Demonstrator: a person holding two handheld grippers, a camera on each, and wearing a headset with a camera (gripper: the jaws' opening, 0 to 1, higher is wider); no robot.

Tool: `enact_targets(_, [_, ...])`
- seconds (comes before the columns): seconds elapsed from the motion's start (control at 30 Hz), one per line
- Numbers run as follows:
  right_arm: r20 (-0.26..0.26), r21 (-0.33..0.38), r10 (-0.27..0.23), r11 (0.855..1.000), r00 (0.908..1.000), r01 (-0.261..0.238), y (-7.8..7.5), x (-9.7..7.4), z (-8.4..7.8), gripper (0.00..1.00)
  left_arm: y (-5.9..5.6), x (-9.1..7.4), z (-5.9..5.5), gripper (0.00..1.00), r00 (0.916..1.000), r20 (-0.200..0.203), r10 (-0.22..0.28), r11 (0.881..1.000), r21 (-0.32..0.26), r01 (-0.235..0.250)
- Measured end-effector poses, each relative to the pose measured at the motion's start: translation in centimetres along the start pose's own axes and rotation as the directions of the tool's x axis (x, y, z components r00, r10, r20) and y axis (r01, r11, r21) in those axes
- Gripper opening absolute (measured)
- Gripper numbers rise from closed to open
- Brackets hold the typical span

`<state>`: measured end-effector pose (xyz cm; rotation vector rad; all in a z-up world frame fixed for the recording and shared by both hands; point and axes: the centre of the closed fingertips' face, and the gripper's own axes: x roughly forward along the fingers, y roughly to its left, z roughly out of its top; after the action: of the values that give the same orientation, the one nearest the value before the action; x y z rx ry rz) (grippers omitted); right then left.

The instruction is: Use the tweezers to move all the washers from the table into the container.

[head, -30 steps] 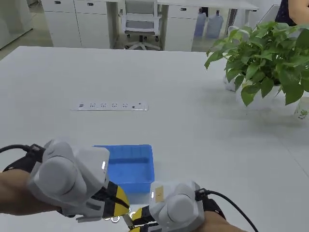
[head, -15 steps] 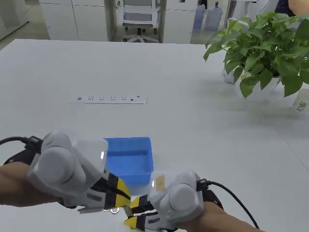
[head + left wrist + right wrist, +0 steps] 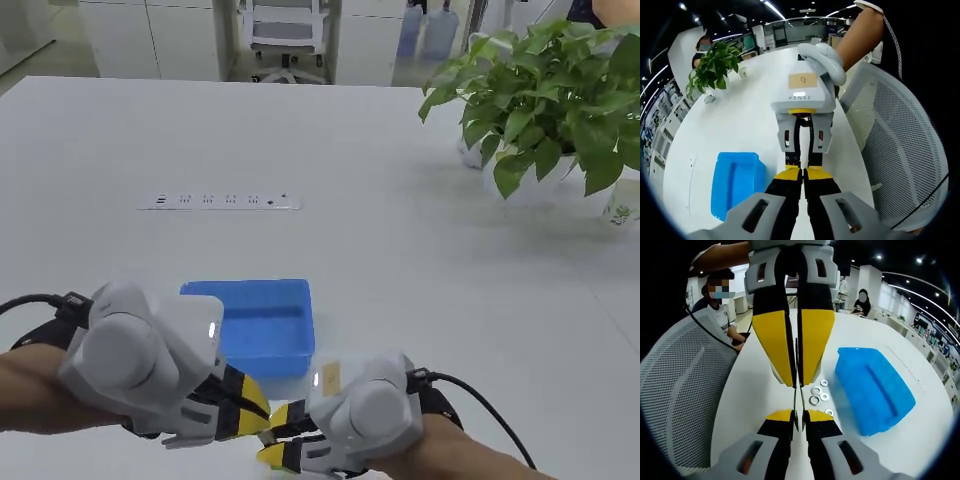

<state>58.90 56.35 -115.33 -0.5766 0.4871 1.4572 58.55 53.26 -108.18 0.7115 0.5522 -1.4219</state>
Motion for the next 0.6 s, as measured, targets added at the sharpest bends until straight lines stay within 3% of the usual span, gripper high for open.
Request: enact_targets(0.6, [0.015, -0.016, -0.039, 0.999, 0.9991, 0.040, -1.8, 0.4, 0.8, 0.11, 1.6, -0.4, 0.0, 0.06, 0.9999, -0.013, 0.006, 1.000, 0.027, -0.006])
